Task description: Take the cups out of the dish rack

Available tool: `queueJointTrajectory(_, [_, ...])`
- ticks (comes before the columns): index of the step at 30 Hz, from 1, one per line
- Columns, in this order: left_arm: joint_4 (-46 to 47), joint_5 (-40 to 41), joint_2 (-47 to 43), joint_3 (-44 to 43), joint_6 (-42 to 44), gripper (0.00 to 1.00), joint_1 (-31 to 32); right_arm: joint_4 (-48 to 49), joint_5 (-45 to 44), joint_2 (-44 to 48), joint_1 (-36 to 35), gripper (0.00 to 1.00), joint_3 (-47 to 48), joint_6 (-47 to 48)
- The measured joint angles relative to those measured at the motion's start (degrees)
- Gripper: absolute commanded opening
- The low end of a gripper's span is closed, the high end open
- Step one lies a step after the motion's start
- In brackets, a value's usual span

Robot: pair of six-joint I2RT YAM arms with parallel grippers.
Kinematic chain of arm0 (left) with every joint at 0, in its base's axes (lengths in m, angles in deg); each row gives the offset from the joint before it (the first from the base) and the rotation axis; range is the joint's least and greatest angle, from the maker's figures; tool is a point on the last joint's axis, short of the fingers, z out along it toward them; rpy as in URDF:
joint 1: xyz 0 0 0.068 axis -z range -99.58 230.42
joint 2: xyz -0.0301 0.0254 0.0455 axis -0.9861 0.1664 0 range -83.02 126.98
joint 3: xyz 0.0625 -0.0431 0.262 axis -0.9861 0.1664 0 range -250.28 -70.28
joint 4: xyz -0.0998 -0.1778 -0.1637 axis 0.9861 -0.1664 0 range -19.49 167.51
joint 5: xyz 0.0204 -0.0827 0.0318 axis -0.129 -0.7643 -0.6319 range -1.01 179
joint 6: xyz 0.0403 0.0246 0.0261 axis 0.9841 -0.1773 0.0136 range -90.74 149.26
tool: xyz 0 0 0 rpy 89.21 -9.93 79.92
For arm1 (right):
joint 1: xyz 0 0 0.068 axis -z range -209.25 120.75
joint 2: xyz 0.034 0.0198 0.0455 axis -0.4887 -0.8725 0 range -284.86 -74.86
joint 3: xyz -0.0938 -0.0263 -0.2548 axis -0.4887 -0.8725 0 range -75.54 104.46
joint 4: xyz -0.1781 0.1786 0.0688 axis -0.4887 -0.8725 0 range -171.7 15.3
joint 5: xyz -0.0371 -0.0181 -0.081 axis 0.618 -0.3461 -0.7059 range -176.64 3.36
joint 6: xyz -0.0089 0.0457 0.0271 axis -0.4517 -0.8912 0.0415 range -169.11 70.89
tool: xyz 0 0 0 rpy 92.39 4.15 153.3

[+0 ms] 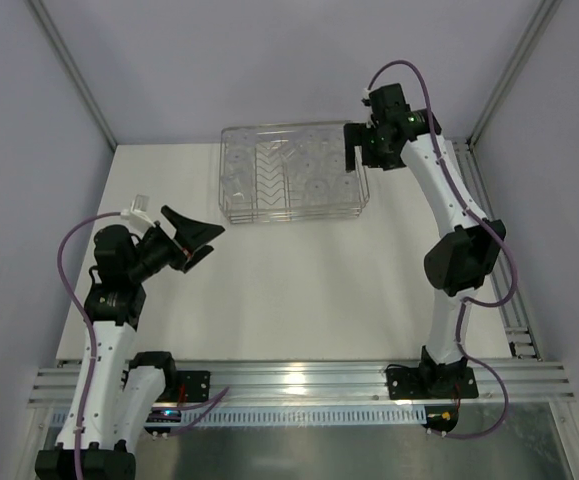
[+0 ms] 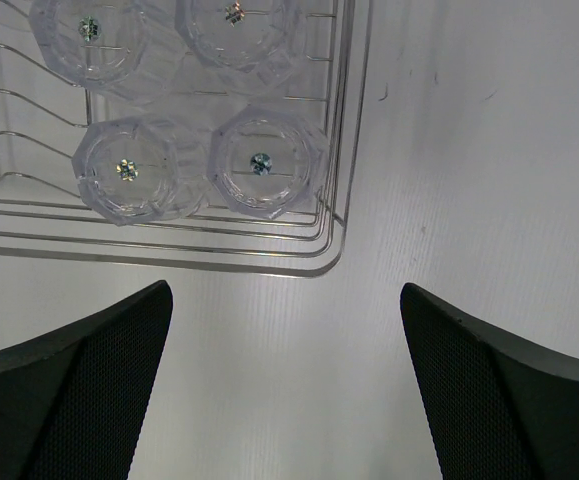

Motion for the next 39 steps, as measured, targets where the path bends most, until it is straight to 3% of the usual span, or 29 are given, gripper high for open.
queueJointTrajectory(11, [-4.59, 0.92, -1.22, 0.00, 2.84, 1.00, -0.02, -0.39, -5.16, -8.72, -3.69, 0.98, 3.91, 0.63])
queueJointTrajectory(18, [-7.89, 8.63, 1.46, -3.04, 6.43, 1.00, -0.02, 2.25, -5.88, -2.23, -5.14, 0.98, -4.50, 0.55])
queueJointTrajectory(25, [-9.97, 19.93, 18.86, -21.33, 16.98, 0.95, -0.02, 4.57, -5.92, 12.22, -10.71, 0.98, -15.04, -0.26])
queueJointTrajectory(29, [-10.10, 25.77, 27.93, -26.53, 21.81, 0.94, 0.79, 5.46, -5.66, 19.21, -13.84, 0.98, -20.83, -1.60])
queueJointTrajectory(39, [-11.82, 42.84, 46.88, -36.65, 29.11, 0.95, 15.72, 6.51, -5.70, 34.84, -17.44, 0.98, -38.95, -6.67])
